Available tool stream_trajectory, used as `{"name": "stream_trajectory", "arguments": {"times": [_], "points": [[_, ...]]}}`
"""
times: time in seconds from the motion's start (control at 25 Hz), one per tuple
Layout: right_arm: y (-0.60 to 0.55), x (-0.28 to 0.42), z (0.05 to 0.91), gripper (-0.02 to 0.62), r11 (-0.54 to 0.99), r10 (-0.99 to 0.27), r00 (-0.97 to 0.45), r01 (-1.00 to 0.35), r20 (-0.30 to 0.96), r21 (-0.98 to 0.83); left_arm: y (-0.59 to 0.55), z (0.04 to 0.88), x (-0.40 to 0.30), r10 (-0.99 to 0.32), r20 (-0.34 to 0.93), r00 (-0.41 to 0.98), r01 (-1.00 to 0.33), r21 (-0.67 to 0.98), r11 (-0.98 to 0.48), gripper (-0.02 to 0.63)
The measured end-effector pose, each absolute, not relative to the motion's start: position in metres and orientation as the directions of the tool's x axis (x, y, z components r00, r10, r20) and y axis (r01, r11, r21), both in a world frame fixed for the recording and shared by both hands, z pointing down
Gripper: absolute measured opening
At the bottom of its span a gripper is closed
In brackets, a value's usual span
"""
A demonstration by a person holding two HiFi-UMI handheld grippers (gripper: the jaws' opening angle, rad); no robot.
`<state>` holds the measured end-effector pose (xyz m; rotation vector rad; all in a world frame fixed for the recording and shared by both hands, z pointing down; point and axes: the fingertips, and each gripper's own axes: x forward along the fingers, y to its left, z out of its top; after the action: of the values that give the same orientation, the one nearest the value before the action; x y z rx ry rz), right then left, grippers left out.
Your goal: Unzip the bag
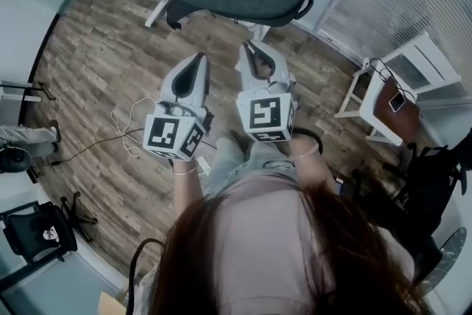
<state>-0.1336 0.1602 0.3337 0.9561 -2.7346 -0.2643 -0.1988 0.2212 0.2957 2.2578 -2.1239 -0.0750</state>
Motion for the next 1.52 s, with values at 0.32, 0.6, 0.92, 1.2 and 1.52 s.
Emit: {"name": "stream_trajectory", "arguments": {"times": [0.32,0.6,0.92,1.2,1.52], "points": [[0.143,-0.164,0.345,0.046,0.733,-0.677,-0.716,-0.631,0.173,0.255,0.2,0.306,-0.228,-0.993,0.009,0.118,-0.991,0.067,-0.118,0.009],[0.128,-0.19,0.359,0.054,0.674,-0.738,-0.648,-0.688,0.19,0.271,0.173,0.311,-0.251,-0.976,0.015,0.216,-0.974,0.067,-0.214,0.009],[0.106,-0.203,0.381,0.06,0.601,-0.799,-0.563,-0.742,0.21,0.298,0.141,0.326,-0.267,-0.956,0.03,0.292,-0.955,0.061,-0.29,0.009],[0.091,-0.214,0.411,0.08,0.567,-0.823,-0.505,-0.763,0.26,0.311,0.114,0.345,-0.277,-0.937,0.045,0.348,-0.935,0.086,-0.343,0.009],[0.077,-0.228,0.438,0.089,0.524,-0.849,-0.446,-0.783,0.284,0.335,0.091,0.366,-0.281,-0.907,0.071,0.416,-0.907,0.105,-0.407,0.009]]}}
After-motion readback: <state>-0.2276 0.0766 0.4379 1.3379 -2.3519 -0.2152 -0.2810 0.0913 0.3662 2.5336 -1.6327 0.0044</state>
